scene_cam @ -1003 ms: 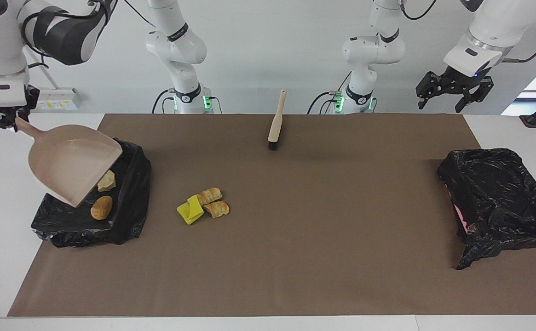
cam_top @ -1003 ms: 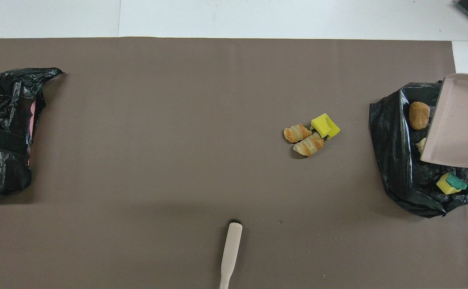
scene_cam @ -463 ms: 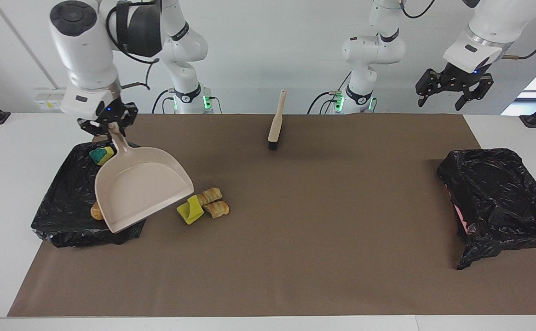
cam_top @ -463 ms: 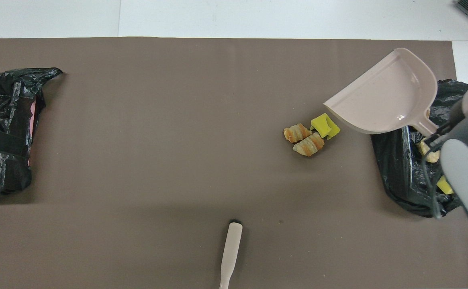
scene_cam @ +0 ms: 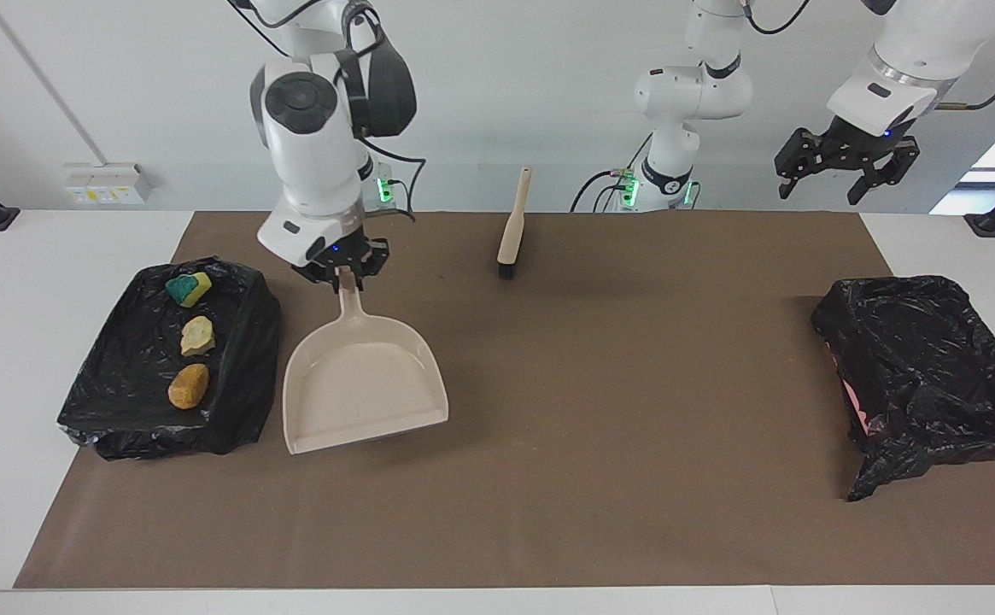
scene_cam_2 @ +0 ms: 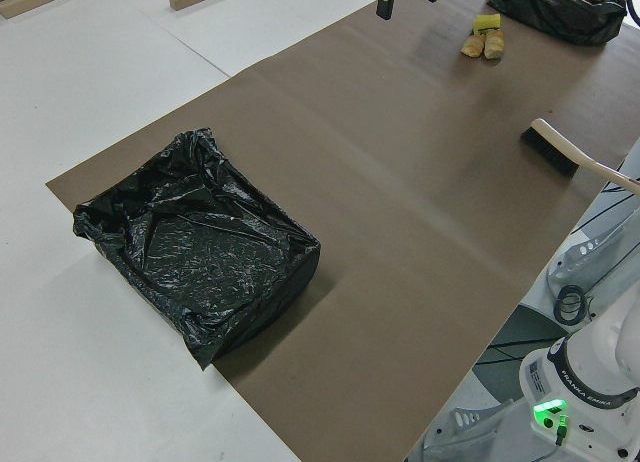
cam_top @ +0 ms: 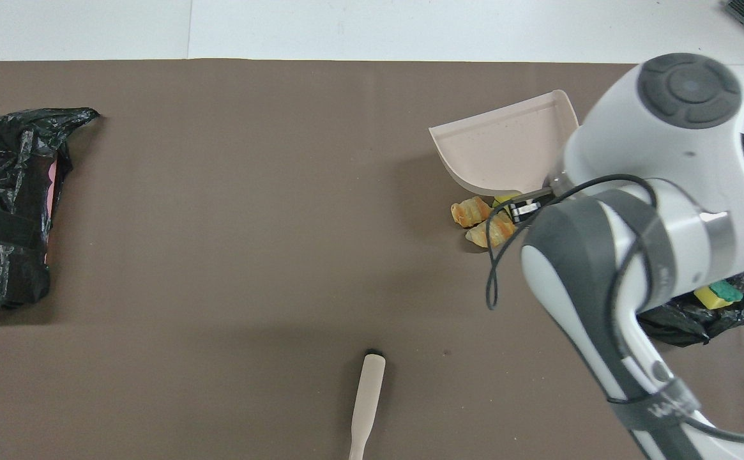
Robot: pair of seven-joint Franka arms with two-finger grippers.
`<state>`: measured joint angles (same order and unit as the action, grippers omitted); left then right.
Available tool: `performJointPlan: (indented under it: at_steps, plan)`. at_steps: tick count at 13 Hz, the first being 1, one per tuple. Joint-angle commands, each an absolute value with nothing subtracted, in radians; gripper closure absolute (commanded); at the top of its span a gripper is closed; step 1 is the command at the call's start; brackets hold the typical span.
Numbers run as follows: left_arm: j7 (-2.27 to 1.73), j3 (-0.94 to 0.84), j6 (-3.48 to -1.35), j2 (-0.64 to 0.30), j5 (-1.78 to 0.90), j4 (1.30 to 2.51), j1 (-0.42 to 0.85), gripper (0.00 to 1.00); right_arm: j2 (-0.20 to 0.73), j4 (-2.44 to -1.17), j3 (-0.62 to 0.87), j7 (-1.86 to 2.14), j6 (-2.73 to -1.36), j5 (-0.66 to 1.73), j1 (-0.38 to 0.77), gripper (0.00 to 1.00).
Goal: Sweep and dump trash in bin
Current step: 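Bring the empty dustpan back and set it on the table with the right gripper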
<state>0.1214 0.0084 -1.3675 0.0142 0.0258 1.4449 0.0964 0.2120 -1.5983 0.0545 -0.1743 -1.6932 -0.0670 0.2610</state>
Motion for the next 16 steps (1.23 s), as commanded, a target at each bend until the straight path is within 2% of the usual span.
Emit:
performJointPlan:
  at_steps: [1, 8, 13, 16]
  plan:
    - [0.107, 0.026, -1.356, 0.021, 0.037, 1.448, 0.115, 0.00, 0.297, -1.557, 0.046, -0.343, -1.771, 0.021, 0.342, 1.00]
    - [0.097, 0.071, -1.365, 0.028, -0.025, 1.462, 0.117, 0.00, 0.540, -1.399, 0.046, -0.776, -1.977, 0.028, 0.547, 1.00]
    - [0.094, 0.060, -1.364, 0.029, -0.020, 1.459, 0.110, 0.00, 0.568, -1.423, 0.055, -0.798, -2.100, 0.055, 0.586, 1.00]
    - [0.091, 0.060, -1.361, 0.029, -0.017, 1.459, 0.110, 0.00, 0.557, -1.506, 0.054, -0.772, -2.151, 0.044, 0.586, 1.00]
